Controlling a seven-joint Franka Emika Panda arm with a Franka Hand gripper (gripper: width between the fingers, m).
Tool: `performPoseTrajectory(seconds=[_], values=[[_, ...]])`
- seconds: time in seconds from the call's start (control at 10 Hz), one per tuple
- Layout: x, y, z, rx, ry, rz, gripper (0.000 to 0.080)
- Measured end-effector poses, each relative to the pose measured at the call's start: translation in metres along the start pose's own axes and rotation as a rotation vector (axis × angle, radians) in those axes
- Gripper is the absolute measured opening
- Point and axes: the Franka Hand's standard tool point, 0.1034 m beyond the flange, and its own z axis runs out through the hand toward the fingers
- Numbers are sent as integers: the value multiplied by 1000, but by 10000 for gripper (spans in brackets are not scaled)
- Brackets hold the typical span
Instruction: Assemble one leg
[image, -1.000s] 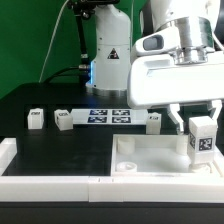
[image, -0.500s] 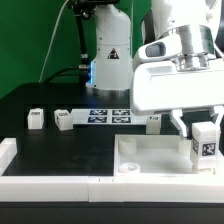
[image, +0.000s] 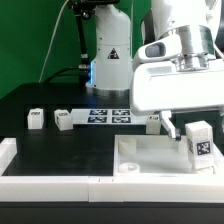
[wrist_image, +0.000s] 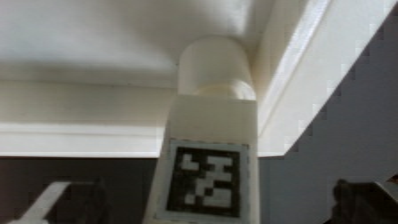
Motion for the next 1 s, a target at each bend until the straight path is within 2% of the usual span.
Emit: performPoseTrajectory(seconds=[0.4,0.7,0.8,1.0], values=[[1,0,0,0,-1,0,649],[19,5,-16,1,-4,4,649],[14,4,-13,5,-28,4,649],[15,3,-13,12,-60,4,649]])
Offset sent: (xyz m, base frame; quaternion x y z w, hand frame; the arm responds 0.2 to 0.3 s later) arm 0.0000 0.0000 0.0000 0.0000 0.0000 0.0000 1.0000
